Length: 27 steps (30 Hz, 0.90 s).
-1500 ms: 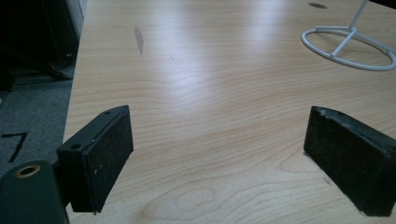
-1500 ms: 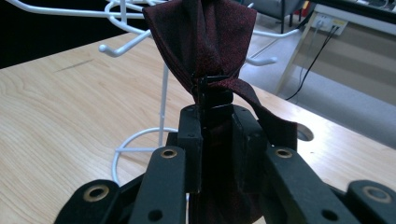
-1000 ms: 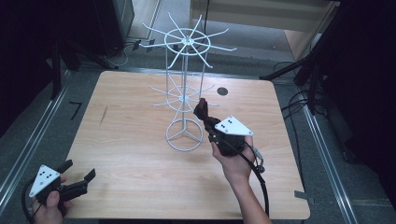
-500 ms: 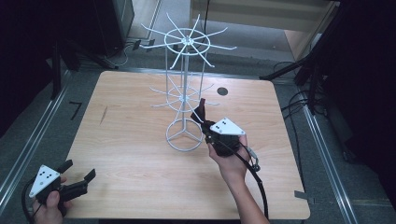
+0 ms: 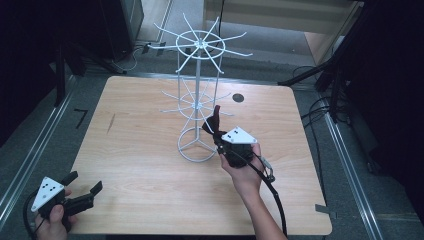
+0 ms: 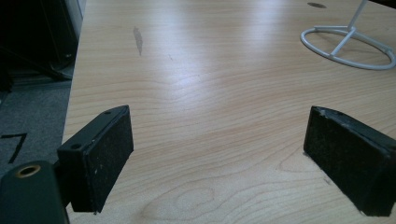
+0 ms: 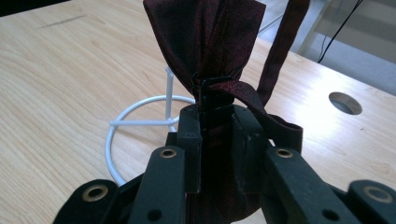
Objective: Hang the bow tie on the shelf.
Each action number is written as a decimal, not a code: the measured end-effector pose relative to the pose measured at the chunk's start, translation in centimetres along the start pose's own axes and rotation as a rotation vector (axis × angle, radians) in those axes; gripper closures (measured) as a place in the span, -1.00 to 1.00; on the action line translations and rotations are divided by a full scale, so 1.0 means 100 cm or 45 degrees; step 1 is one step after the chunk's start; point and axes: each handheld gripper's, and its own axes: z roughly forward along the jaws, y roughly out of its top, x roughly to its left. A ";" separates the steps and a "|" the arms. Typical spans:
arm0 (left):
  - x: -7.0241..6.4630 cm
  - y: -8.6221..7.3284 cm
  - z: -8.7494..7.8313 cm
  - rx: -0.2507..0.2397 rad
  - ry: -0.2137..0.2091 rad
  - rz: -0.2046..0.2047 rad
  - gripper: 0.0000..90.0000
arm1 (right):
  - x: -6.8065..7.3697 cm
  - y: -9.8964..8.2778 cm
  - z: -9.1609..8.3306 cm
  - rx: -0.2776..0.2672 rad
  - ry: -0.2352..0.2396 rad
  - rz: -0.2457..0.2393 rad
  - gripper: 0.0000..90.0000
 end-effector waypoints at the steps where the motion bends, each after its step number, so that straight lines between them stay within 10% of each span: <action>1: 0.000 0.000 0.000 0.000 0.000 0.000 -0.80 | 0.000 0.000 0.001 0.004 0.003 -0.004 0.70; 27: 0.000 0.000 0.000 0.003 0.004 -0.003 -0.80 | -0.030 -0.016 -0.029 0.088 0.023 0.077 -0.42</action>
